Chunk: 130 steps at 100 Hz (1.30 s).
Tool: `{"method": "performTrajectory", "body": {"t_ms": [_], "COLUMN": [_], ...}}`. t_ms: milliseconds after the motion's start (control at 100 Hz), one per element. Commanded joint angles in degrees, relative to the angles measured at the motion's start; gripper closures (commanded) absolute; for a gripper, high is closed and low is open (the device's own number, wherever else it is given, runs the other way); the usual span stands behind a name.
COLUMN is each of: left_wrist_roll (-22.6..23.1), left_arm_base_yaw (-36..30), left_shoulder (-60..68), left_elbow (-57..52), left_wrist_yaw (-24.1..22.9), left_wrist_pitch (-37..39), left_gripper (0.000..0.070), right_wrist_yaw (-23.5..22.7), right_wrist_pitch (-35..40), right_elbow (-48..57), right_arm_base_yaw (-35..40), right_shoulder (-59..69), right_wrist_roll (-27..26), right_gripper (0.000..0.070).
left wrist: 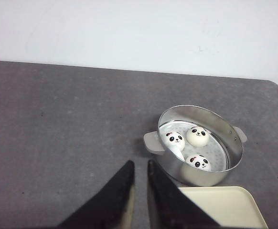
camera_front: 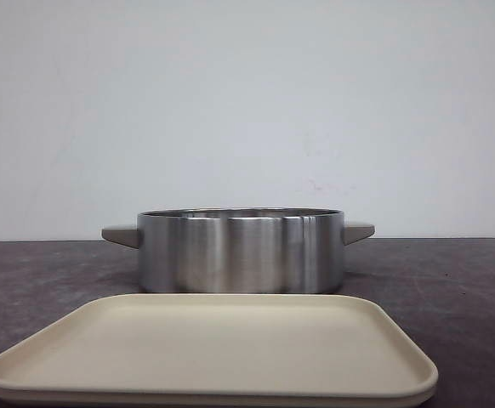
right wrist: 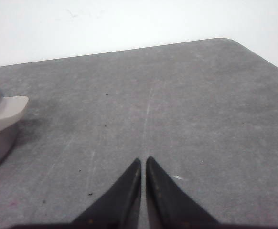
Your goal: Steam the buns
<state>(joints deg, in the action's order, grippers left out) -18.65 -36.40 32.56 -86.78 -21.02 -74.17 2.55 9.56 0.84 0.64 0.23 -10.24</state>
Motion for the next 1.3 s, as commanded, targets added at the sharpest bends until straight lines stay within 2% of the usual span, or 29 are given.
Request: {"method": "performTrajectory", "body": {"t_ms": [0,510,660,790,940,1010,1170,1290], "left_wrist_roll": [0.0,0.1,5.4,9.4,14.2,13.7,9.0,8.7], "left_arm_base_yaw": [-0.4,-0.3,2.0,9.4,18.3,23.2,30.5,33.9], "left_shoulder": [0.3,0.3,0.3,-0.7,-5.2,-8.3,-13.9,-16.9], "left_elbow": [-0.9,-0.9,-0.9,1.2,13.9,23.7,44.8,57.5], "left_wrist_yaw": [-0.2,-0.2,-0.2,1.0,10.9,15.7,26.3,27.6], "left_wrist_pitch": [0.4,0.3,1.6,12.5,33.2,44.0,61.2,67.8], "left_gripper": [0.0684,0.0684,0.0684,0.0684,0.0684,0.0684,0.0684,0.0684], "right_wrist_yaw": [0.0,0.0,0.0,0.0,0.0,0.0,0.0,0.0], "right_wrist_pitch": [-0.5,-0.5,-0.5,-0.5,-0.5,-0.5,-0.5,-0.5], "right_elbow": [-0.2,-0.2,-0.2,-0.2,-0.2,-0.2,-0.2,-0.2], "right_arm_base_yaw": [-0.1,-0.1,-0.1,-0.1,-0.1,-0.1,-0.1,-0.1], "right_shoulder": [0.0,0.0,0.0,0.0,0.0,0.0,0.0,0.0], "right_wrist_roll": [0.6,0.6,0.6,0.6,0.6,0.6,0.6,0.6], "right_gripper": [0.0690,0.0690,0.0690,0.0690,0.0690,0.0690,0.0690,0.0690]}}
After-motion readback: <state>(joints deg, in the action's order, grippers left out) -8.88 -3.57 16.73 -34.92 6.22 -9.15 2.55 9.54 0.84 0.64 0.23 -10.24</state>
